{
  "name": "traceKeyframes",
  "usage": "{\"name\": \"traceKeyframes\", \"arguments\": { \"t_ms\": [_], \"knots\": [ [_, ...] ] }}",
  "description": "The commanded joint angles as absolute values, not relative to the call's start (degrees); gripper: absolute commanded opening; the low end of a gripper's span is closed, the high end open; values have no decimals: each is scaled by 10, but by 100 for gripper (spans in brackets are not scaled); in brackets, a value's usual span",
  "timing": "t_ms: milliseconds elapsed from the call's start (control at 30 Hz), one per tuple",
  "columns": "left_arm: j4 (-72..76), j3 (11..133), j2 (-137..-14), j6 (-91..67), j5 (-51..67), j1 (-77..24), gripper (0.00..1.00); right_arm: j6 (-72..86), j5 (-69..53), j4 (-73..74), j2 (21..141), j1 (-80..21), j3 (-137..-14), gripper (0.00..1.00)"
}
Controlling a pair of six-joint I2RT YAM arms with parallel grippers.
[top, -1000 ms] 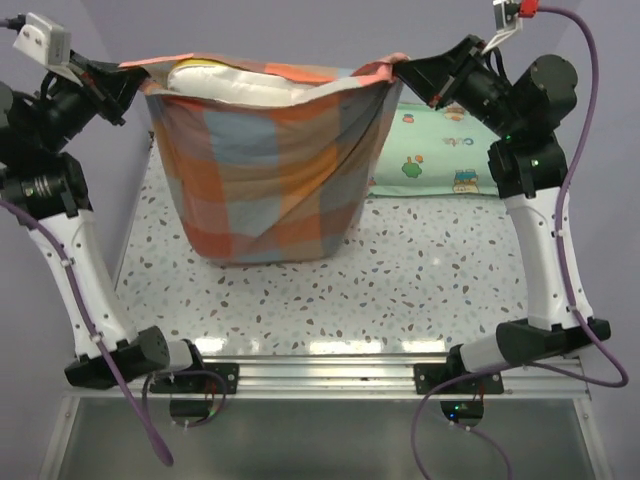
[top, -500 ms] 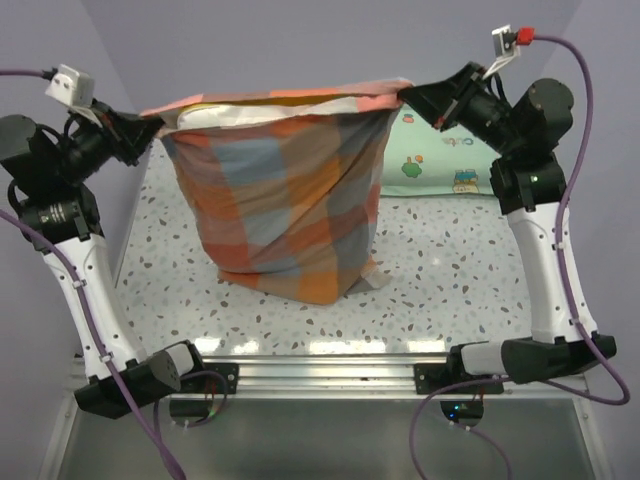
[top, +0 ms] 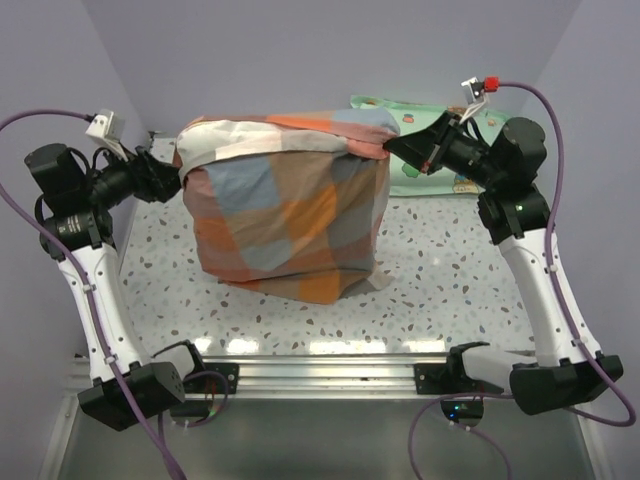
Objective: Put the pillow into the pillowcase
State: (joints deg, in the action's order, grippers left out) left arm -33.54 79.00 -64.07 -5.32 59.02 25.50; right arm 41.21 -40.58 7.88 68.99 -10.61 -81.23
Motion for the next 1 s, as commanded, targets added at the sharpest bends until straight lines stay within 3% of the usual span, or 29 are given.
{"name": "traceKeyframes", "arguments": {
  "t_ms": [0, 233, 433, 533, 567, 667, 767, 800, 833, 867, 933, 967],
  "knots": [
    [-276, 800, -628, -146, 632, 259, 67, 416, -415, 69, 667, -108, -816, 0],
    [-198, 824, -626, -271, 656, 259, 70, 417, -420, 67, 669, -109, -837, 0],
    [-205, 854, -640, -281, 645, 258, 67, 417, -428, 62, 668, -108, -842, 0],
    [-189, 858, -646, -299, 644, 259, 53, 420, -431, 54, 666, -108, -845, 0],
    [-188, 872, -650, -298, 642, 258, 35, 420, -430, 53, 666, -108, -850, 0],
    [-169, 917, -670, -310, 635, 260, 0, 400, -416, 61, 675, -109, -883, 0],
    [28, 1020, -716, -408, 625, 263, 0, 361, -381, 64, 717, -105, -1002, 0],
    [28, 1090, -745, -429, 608, 263, 0, 361, -352, 57, 757, -100, -1046, 0],
    [34, 1256, -818, -445, 590, 263, 0, 364, -339, 52, 778, -88, -1096, 0],
    [77, 1335, -855, -470, 584, 265, 0, 366, -324, 51, 800, -80, -1206, 0],
    [168, 1382, -875, -532, 560, 274, 0, 367, -284, 39, 833, -58, -1318, 0],
    [144, 1372, -864, -515, 549, 274, 0, 361, -270, 35, 836, -55, -1336, 0]
  ]
}}
